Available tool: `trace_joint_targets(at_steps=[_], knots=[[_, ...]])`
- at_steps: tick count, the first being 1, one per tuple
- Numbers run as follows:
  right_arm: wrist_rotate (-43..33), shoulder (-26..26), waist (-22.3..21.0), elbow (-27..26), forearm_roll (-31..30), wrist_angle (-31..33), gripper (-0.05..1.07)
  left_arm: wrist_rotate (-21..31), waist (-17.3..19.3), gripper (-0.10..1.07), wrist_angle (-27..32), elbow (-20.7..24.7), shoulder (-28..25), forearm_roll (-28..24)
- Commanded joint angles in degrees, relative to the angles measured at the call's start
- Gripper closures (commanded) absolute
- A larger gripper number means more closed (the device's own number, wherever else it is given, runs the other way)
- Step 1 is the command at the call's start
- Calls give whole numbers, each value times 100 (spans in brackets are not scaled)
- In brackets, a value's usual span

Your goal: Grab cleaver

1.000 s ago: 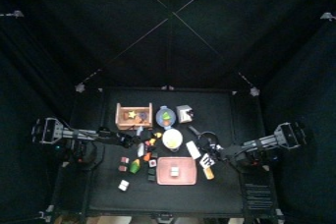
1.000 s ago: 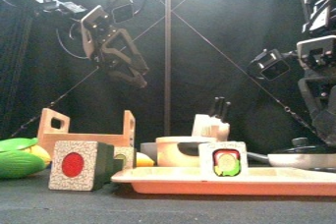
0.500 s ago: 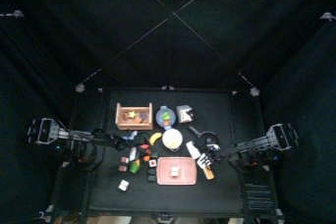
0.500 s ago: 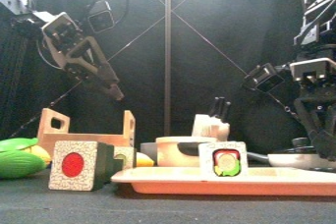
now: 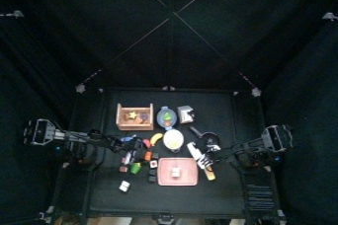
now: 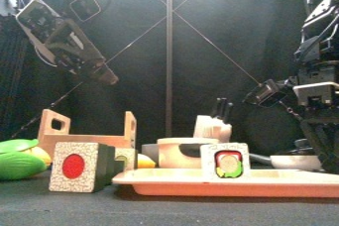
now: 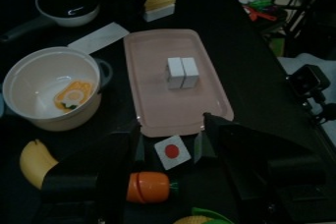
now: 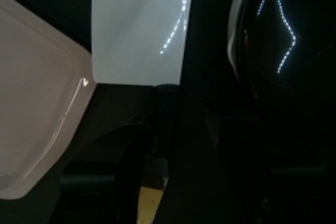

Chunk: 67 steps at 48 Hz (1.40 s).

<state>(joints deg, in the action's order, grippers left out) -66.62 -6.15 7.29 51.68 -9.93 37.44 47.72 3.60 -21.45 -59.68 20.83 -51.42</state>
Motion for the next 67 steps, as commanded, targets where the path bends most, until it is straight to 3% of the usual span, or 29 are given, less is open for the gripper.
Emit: trace_joint_targets(at_steps=[1, 10, 21, 30, 53, 67], knots=[[9, -62, -18, -123, -18, -26, 19, -255, 0, 8, -202, -9, -9, 334], [9, -53, 18, -141, -114, -26, 22, -1134, 18, 8, -475, -167, 26, 1195], [9, -9, 26, -114, -123, -26, 34, -1978, 9, 8, -686, -325, 35, 2109], [18, -44, 26, -158, -132, 0, 44, -2285, -9, 8, -686, -396, 26, 2610], [9, -563, 44, -536, -229, 791, 48, -2312, -9, 8, -686, -413, 26, 2742], [9, -527, 9, -475, -396, 861, 48, -2312, -9, 8, -694, -431, 18, 2751]])
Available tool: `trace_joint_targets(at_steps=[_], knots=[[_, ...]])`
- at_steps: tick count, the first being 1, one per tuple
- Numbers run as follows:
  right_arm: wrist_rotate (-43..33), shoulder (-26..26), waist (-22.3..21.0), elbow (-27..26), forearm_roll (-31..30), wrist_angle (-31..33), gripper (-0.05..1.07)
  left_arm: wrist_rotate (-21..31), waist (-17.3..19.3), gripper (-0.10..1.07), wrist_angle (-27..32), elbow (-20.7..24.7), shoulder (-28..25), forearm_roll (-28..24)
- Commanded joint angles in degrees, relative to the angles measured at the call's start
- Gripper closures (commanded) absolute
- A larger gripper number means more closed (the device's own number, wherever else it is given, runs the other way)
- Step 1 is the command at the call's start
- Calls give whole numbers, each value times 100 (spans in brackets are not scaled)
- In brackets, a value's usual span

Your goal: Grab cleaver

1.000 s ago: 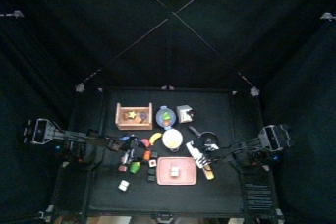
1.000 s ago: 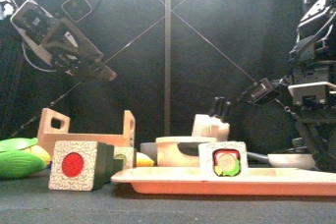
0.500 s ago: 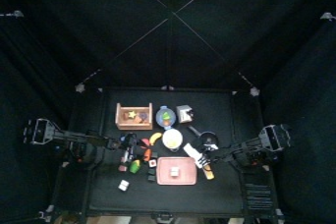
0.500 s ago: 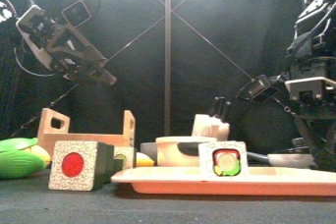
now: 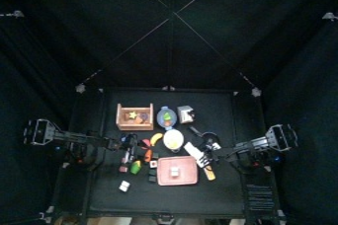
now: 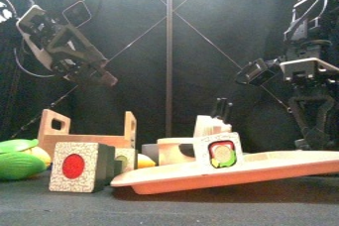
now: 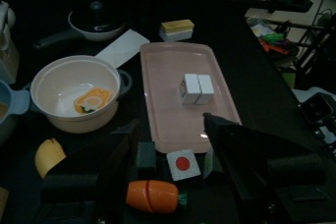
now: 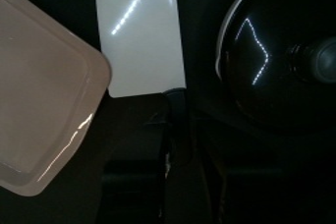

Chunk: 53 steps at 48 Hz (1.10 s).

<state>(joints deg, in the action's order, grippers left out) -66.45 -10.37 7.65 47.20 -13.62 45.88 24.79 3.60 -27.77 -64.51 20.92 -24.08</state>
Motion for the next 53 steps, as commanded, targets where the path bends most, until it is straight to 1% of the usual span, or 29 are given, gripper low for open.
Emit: trace_joint_targets(at_steps=[1, 16, 33, 47, 53], knots=[[-18, -105, -26, -18, -26, 26, 48, -18, -9, 8, -62, 44, 9, 18], [-18, -176, -26, 26, -132, 554, 48, -18, -9, 8, -62, 35, 0, 18], [-9, -176, 26, -229, -387, 510, 48, -18, -9, 8, -53, 35, -26, 62], [0, -176, 220, -492, -501, 431, 48, -9, -9, 8, -62, 44, -18, 176], [0, -229, 334, -598, -501, 466, 48, -9, -9, 8, -62, 70, -18, 352]])
